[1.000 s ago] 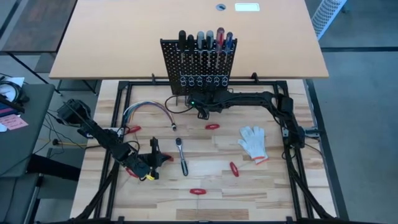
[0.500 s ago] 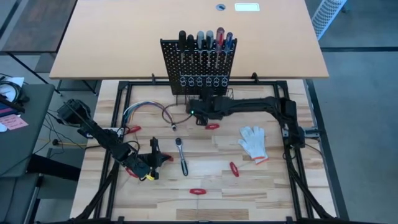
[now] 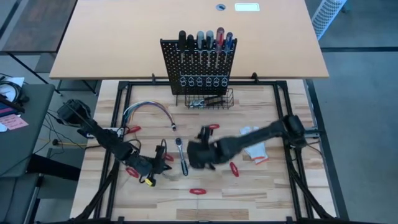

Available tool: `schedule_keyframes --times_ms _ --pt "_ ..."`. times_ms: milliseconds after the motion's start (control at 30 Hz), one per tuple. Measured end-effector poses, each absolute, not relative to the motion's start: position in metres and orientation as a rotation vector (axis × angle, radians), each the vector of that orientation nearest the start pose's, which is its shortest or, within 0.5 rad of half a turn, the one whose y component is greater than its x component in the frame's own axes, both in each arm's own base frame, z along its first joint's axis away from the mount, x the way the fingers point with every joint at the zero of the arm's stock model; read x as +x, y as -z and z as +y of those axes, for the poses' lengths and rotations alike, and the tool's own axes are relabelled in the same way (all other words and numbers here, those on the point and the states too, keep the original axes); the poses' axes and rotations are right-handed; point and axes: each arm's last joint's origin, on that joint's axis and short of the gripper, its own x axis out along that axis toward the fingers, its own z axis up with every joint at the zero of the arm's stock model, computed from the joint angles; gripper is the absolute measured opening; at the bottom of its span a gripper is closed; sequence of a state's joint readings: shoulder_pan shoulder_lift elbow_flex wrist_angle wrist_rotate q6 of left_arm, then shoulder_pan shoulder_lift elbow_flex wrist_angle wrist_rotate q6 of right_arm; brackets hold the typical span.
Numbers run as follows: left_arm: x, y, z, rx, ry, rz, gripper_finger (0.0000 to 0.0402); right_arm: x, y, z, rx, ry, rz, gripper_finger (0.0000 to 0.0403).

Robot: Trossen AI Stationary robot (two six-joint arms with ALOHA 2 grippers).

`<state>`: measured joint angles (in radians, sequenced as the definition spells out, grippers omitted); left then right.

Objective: Hang tools onto peg board
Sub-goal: Adjust the gray ratchet wrench, then put the gray ratchet wrench into the black bin o the black pegboard

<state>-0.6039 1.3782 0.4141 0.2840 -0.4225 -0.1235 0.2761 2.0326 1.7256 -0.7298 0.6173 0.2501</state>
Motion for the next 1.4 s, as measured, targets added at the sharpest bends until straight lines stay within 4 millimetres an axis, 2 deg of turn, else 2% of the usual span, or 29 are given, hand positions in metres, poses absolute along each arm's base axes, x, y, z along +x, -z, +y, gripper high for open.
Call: schedule_keyframes --times_ms 167,300,433,600,700,767,900,1000,1100,1200,1300,1400 --pt "0.217 -0.138 -0.102 0.274 0.065 0.561 0.0 0.406 -0.244 0.158 -0.203 0.344 0.846 0.0244" --pt "0.243 -0.138 -0.085 0.264 0.152 0.632 0.0 0.394 -0.243 0.182 -0.201 0.307 0.846 0.0244" --pt "0.273 -0.13 -0.074 0.294 0.195 0.733 0.0 0.385 -0.241 0.19 -0.192 0.321 0.882 0.0244" --pt "0.318 -0.127 -0.069 0.397 0.181 0.751 0.0 0.376 -0.237 0.185 -0.194 0.397 0.945 0.0244" --pt "0.343 -0.146 -0.071 0.464 0.137 0.684 0.0 0.372 -0.235 0.182 -0.192 0.433 0.98 0.0244" --pt "0.351 -0.161 -0.073 0.491 0.122 0.654 0.0 0.37 -0.226 0.181 -0.205 0.442 0.988 0.0244" --pt "0.342 -0.182 -0.079 0.502 0.116 0.673 0.0 0.364 -0.194 0.173 -0.226 0.458 1.022 0.0244" --pt "0.324 -0.197 -0.082 0.488 0.063 0.689 0.0 0.366 -0.166 0.157 -0.185 0.445 1.027 0.0244" --pt "0.297 -0.194 -0.083 0.463 0.002 0.71 0.0 0.374 -0.148 0.137 -0.148 0.426 0.994 0.0244" --pt "0.266 -0.19 -0.083 0.37 -0.06 0.68 0.0 0.386 -0.142 0.116 -0.084 0.392 0.946 0.0239" --pt "0.235 -0.175 -0.086 0.261 -0.099 0.639 0.0 0.389 -0.136 0.098 -0.048 0.374 0.958 0.0223" --pt "0.212 -0.163 -0.092 0.142 -0.09 0.55 0.0 0.39 -0.133 0.088 -0.034 0.385 0.978 0.0198"
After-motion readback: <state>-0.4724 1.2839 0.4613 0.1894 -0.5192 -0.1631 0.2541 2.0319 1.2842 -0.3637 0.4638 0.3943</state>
